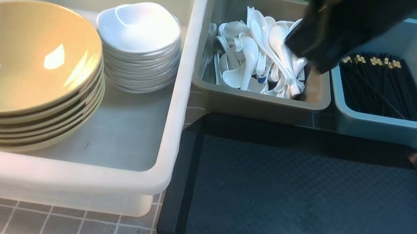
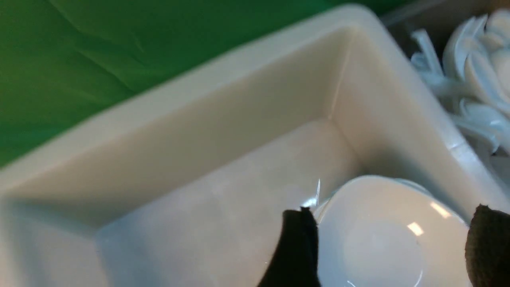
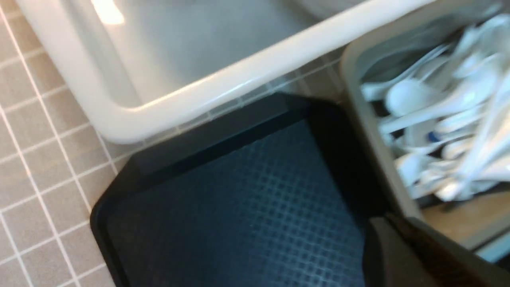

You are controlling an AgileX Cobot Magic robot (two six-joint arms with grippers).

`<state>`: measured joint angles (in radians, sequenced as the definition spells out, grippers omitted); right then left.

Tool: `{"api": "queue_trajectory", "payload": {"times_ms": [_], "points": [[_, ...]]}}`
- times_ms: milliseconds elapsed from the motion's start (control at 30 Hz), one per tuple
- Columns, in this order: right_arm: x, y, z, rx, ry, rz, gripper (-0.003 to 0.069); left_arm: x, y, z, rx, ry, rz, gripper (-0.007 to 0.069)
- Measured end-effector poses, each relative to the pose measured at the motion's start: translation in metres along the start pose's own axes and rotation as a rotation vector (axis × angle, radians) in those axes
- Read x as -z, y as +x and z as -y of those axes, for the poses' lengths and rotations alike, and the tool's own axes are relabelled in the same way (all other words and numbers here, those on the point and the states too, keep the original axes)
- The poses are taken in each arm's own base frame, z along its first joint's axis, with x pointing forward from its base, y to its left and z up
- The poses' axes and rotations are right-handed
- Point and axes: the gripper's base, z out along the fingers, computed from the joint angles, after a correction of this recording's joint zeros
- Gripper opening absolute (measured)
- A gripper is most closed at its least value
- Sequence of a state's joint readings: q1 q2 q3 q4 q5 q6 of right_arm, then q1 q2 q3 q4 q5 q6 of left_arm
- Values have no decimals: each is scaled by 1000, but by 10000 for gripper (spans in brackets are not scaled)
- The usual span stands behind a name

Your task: On grey table put chopsticks spoon bowls plates into blue grey white boxes.

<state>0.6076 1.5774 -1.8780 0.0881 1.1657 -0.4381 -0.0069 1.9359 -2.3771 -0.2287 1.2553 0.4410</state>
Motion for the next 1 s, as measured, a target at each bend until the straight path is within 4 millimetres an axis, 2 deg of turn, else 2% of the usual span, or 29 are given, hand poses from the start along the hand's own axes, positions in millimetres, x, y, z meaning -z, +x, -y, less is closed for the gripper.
{"api": "queue_trajectory", "payload": {"times_ms": [67, 100, 167, 200, 267, 300, 367, 400, 467, 500, 533, 567, 633, 667, 733, 867, 1000], "points": [[20, 4, -4, 1, 17, 33, 26, 37, -5, 8, -16, -47, 43, 382], [34, 11, -9, -7, 25, 52, 28, 74, -3, 17, -45, -102, 58, 299], [44, 23, -15, -27, 26, 56, 28, 108, 5, 30, -63, -141, 63, 198], [53, 33, -21, -42, 33, 73, 30, 135, 18, 40, -73, -162, 61, 110], [55, 42, -25, -48, 39, 87, 31, 145, 34, 47, -74, -162, 27, 55], [57, 53, -30, -54, 49, 109, 31, 157, 55, 57, -71, -157, 0, 20], [58, 73, -38, -59, 68, 147, 32, 172, 91, 71, -56, -161, -5, -1], [61, 73, -38, -58, 74, 162, 33, 179, 92, 73, -56, -166, 10, -3], [65, 91, -46, -61, 102, 219, 34, 191, 128, 86, -42, -188, 63, -10], [65, 99, -49, -69, 117, 256, 34, 191, 146, 92, -33, -196, 87, -11], [68, 107, -52, -78, 137, 304, 34, 203, 167, 102, -24, -216, 153, -10], [71, 115, -56, -81, 158, 353, 34, 202, 186, 108, -16, -226, 187, -10], [75, 127, -61, -83, 191, 430, 36, 214, 220, 121, -2, -259, 288, -10], [78, 135, -64, -85, 214, 488, 37, 214, 245, 128, 16, -275, 333, -10], [82, 149, -70, -94, 232, 566, 37, 212, 276, 136, 46, -309, 359, -10], [80, 166, -78, -134, 228, 644, 38, 203, 313, 141, 81, -356, 349, -10], [77, 171, -81, -165, 212, 648, 44, 200, 327, 143, 46, -402, 401, -10]]}}
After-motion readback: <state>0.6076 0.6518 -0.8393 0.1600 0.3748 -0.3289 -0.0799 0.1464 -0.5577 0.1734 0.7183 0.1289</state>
